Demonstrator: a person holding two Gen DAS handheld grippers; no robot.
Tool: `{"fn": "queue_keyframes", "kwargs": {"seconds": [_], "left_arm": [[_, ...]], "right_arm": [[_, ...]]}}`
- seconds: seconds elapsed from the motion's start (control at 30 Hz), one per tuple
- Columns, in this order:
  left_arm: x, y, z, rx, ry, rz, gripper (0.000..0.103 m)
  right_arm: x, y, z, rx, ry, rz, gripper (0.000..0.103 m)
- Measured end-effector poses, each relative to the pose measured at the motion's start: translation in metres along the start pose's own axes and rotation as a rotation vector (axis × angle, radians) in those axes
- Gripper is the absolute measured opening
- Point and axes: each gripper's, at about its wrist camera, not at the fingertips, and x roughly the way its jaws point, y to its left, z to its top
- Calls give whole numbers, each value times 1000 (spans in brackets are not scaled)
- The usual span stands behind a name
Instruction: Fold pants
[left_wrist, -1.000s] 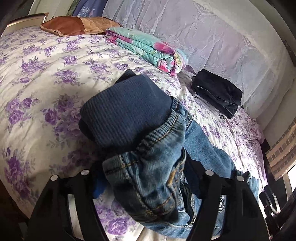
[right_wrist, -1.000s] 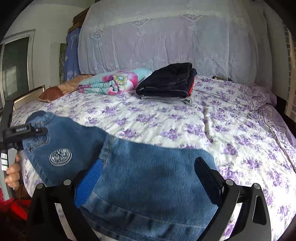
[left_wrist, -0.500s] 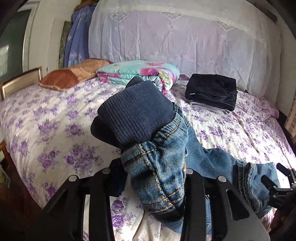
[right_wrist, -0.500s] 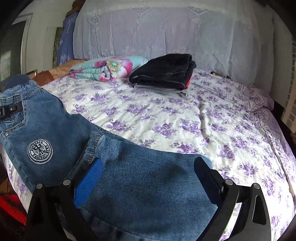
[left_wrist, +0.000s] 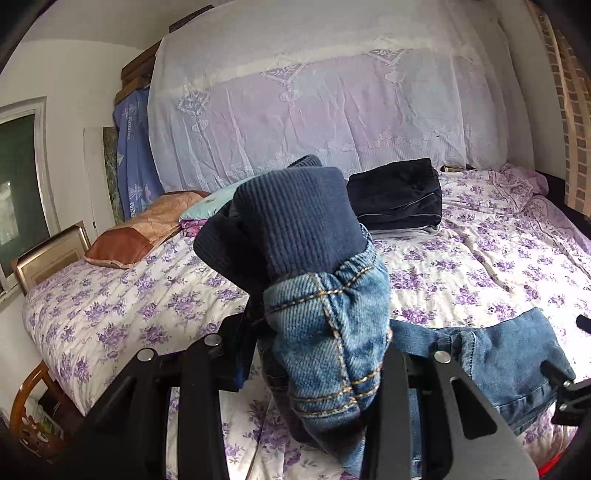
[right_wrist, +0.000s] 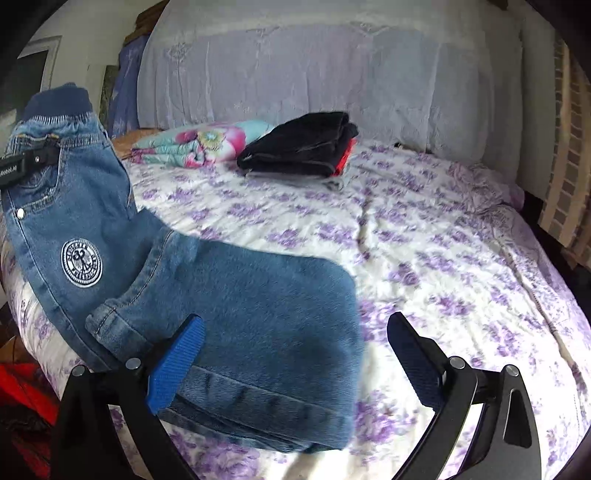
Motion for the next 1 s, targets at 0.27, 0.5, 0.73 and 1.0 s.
{"fn": "queue_keyframes", "kwargs": {"seconds": [0.27, 0.5, 0.73, 1.0], "left_arm": [[-7, -24, 5, 59, -26, 19, 34], [-13, -44, 8, 108, -48, 26, 34], [-18, -65, 9, 156, -65, 30, 34], [-22, -91, 10, 221, -83, 31, 34]], "right_arm": [[-11, -87, -12, 233, -71, -141, 99], [2, -121, -33, 355, -77, -177, 99], [11, -128, -42, 417, -39, -121, 99], [12, -131, -44, 439, -30, -97, 99]]}}
